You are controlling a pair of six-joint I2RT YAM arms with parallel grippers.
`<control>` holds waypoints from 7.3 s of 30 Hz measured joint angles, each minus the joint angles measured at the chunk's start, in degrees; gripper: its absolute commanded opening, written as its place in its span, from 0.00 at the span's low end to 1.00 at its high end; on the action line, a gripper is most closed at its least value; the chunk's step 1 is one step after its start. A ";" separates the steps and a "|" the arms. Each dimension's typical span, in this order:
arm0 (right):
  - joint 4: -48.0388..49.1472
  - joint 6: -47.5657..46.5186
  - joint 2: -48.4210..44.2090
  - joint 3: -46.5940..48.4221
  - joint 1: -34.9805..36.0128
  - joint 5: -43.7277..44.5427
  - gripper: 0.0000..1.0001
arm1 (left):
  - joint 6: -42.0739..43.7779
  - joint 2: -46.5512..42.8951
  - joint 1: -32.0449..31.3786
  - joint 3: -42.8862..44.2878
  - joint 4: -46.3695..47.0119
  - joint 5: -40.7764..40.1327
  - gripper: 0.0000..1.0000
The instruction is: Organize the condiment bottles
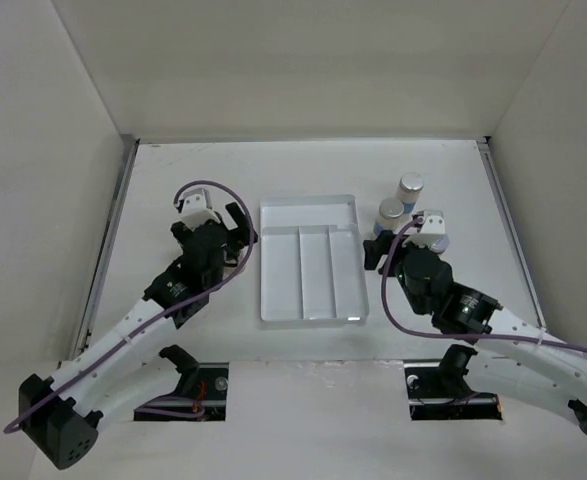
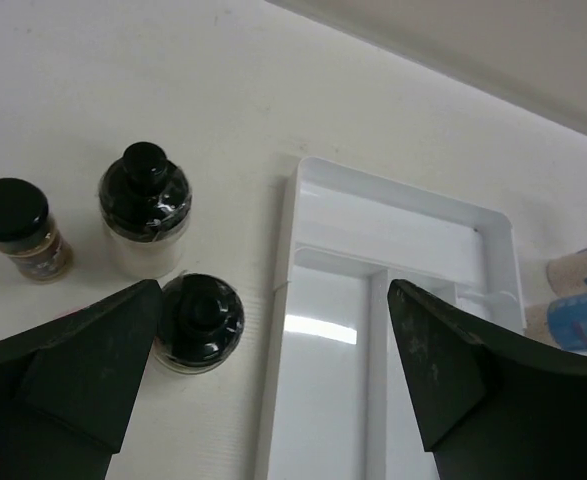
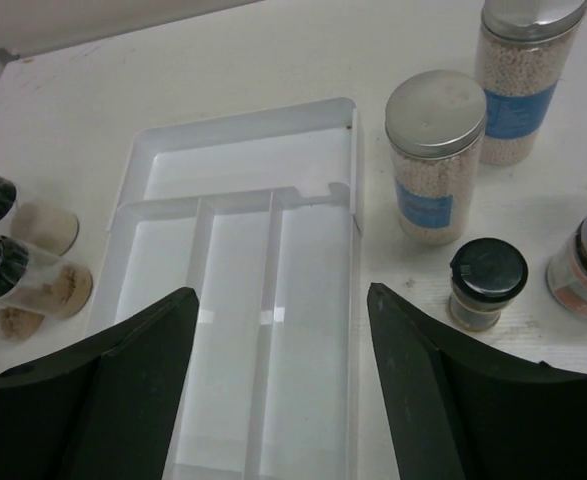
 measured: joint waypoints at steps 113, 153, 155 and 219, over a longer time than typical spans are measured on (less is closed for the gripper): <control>-2.95 -11.78 56.50 37.42 -36.22 -6.99 0.88 | 7.93 0.42 -9.40 -22.77 51.80 4.79 0.72; 4.13 -9.79 56.89 38.10 -19.56 -9.81 0.90 | 7.82 1.22 -9.40 -22.77 51.84 4.83 0.72; 3.69 -9.60 55.95 37.88 -19.58 -9.18 0.90 | 7.82 1.22 -9.40 -22.77 51.84 4.83 0.72; 6.05 -7.72 33.42 18.88 -6.69 -0.57 0.51 | 7.30 0.83 -9.40 -22.91 51.84 4.94 0.73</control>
